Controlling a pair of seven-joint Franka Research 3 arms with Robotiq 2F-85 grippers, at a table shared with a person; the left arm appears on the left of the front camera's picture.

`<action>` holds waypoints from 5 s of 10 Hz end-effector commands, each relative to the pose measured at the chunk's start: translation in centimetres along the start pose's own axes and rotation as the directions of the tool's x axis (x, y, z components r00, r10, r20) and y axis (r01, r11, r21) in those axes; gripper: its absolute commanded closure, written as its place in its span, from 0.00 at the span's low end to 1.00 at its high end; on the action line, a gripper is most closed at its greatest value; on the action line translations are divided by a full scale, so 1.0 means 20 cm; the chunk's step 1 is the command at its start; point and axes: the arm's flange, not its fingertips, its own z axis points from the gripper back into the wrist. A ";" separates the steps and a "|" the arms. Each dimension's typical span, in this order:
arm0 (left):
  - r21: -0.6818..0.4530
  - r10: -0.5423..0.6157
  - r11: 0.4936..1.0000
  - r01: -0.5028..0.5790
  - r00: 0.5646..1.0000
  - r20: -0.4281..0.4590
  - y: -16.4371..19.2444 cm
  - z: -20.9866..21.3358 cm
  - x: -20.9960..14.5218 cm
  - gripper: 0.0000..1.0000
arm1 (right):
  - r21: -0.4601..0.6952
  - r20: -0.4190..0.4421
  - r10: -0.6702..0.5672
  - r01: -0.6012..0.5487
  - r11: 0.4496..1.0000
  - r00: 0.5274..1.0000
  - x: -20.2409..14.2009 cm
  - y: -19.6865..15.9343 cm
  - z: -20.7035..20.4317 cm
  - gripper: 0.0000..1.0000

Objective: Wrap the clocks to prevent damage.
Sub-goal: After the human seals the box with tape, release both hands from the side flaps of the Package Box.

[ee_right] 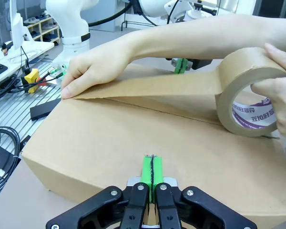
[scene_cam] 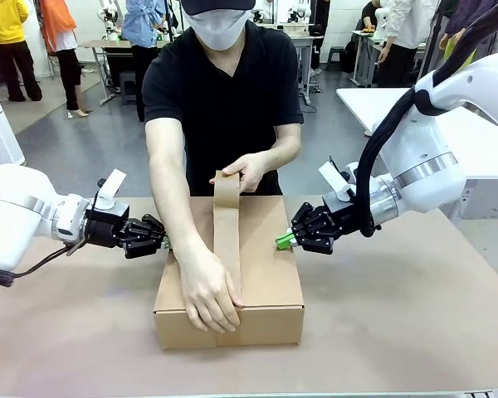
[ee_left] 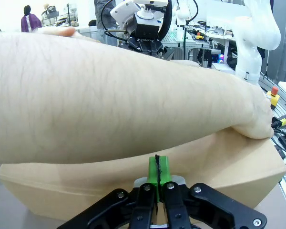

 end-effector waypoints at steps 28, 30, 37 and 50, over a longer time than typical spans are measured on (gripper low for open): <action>0.005 0.004 1.000 -0.004 1.000 -0.004 0.00 0.00 -0.01 1.00 | -0.002 -0.007 -0.004 0.004 1.000 1.000 -0.01 0.00 -0.01 0.99; 0.005 0.004 1.000 -0.004 1.000 -0.004 0.00 0.00 -0.01 1.00 | -0.002 -0.007 -0.004 0.004 1.000 1.000 -0.01 0.00 -0.01 0.99; 0.005 0.004 1.000 -0.004 1.000 -0.004 0.00 0.00 -0.01 1.00 | -0.002 -0.007 -0.004 0.004 1.000 1.000 -0.01 0.00 -0.01 0.99; 0.000 0.000 1.000 0.000 1.000 0.000 0.00 0.00 0.00 1.00 | 0.000 0.000 0.000 0.000 1.000 1.000 0.00 0.00 0.00 0.99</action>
